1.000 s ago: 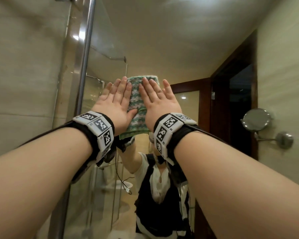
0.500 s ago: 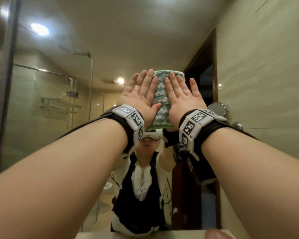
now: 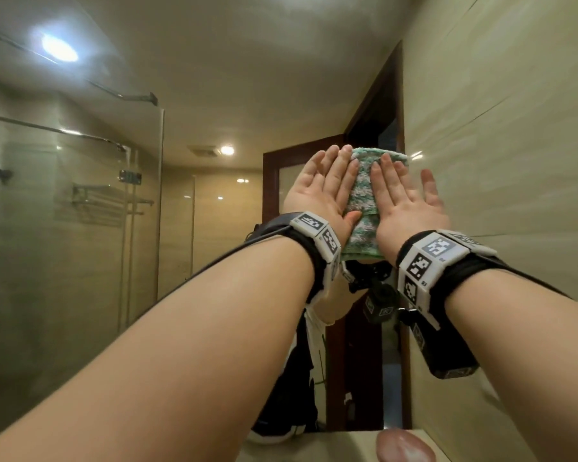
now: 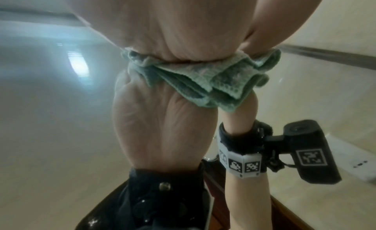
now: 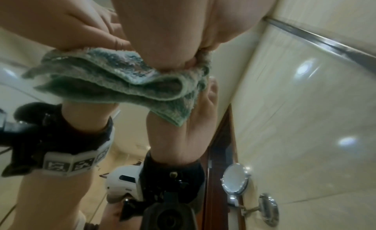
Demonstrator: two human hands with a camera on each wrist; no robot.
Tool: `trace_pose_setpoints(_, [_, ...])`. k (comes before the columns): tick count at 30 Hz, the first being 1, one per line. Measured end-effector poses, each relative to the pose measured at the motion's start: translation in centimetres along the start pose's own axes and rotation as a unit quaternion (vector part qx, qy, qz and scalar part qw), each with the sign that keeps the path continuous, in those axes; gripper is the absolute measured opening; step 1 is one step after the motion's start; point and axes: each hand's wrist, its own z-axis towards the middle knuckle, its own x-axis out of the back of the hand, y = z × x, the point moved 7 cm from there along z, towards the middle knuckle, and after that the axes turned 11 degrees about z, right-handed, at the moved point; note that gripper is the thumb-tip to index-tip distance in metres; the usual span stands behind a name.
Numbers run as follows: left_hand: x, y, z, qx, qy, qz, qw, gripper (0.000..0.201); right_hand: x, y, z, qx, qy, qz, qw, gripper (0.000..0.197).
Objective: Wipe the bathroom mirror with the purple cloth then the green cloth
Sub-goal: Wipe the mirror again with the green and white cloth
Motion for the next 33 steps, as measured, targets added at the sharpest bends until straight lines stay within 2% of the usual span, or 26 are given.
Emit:
trace_pose_setpoints(5, [0.3, 1.1, 0.3, -0.004, 0.007, 0.008, 1.000, 0.071, -0.5, 1.2, -0.2, -0.001, 0.005, 0.009, 1.000, 0.074])
trace_pose_setpoints(11, [-1.4, -0.6, -1.4, -0.001, -0.001, 0.009, 1.000, 0.070, -0.5, -1.6, -0.7, 0.019, 0.001, 0.013, 1.000, 0.082])
trace_pose_setpoints(19, [-6.7, -8.4, -6.9, 0.045, -0.073, 0.009, 0.996, 0.069, 0.2, -12.2, -2.4, 0.119, 0.022, 0.073, 0.990, 0.073])
trace_pose_setpoints(27, [-11.0, -15.7, -11.1, 0.080, -0.113, 0.005, 0.990, 0.065, 1.2, -21.5, -2.9, 0.163, 0.046, 0.069, 0.983, 0.076])
trace_pose_setpoints(33, [-14.2, -21.9, -14.6, 0.111, -0.159, 0.052, 0.980, 0.067, 2.0, -29.4, -3.7, 0.201, 0.065, 0.063, 0.975, 0.071])
